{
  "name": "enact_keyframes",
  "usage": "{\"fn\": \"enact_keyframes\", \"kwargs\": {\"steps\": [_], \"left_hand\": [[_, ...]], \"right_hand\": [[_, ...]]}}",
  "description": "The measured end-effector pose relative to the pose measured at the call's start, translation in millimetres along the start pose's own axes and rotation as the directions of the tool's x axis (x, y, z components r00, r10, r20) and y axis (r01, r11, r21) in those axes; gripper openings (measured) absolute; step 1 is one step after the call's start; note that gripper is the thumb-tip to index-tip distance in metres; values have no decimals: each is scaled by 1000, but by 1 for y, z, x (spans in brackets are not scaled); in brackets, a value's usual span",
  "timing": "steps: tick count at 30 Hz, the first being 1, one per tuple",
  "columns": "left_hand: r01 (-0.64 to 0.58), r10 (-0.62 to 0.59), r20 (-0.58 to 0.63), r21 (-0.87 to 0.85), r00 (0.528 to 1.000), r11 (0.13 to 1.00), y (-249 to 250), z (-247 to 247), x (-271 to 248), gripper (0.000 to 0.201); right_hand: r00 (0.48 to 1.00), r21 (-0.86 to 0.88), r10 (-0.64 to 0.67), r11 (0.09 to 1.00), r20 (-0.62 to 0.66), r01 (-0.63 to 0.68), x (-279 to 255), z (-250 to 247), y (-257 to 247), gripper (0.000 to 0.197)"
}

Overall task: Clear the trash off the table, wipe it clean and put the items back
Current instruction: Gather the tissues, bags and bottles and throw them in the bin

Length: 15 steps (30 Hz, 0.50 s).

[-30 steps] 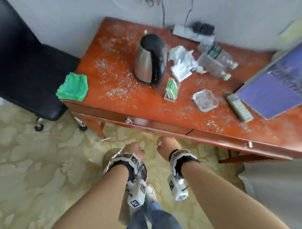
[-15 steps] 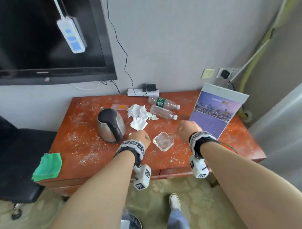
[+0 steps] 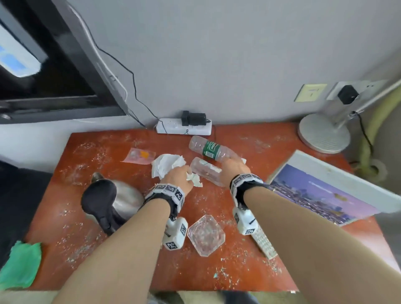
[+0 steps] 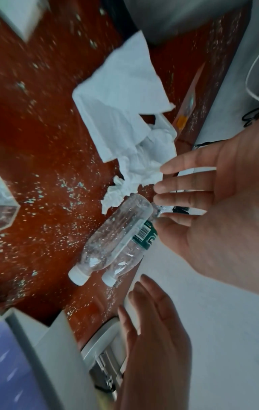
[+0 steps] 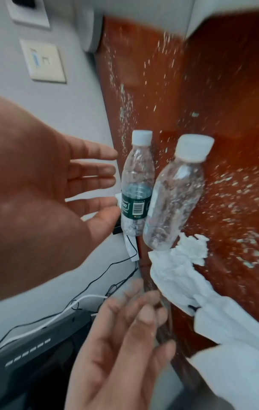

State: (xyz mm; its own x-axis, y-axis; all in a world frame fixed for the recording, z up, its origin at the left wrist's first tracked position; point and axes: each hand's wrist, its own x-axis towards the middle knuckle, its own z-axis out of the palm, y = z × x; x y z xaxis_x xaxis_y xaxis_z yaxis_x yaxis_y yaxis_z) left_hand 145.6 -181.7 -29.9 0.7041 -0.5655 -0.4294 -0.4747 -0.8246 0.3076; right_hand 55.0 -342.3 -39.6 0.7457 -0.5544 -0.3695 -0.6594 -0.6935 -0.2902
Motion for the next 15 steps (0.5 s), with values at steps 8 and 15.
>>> {"fn": "enact_keyframes", "kwargs": {"steps": [8, 15], "left_hand": [[-155, 146, 56, 226, 988, 962, 5, 6, 61, 61], [-491, 436, 226, 379, 871, 785, 11, 16, 109, 67]], "right_hand": [[997, 24, 76, 997, 7, -76, 64, 5, -10, 48], [997, -29, 70, 997, 42, -69, 102, 20, -4, 65]]}}
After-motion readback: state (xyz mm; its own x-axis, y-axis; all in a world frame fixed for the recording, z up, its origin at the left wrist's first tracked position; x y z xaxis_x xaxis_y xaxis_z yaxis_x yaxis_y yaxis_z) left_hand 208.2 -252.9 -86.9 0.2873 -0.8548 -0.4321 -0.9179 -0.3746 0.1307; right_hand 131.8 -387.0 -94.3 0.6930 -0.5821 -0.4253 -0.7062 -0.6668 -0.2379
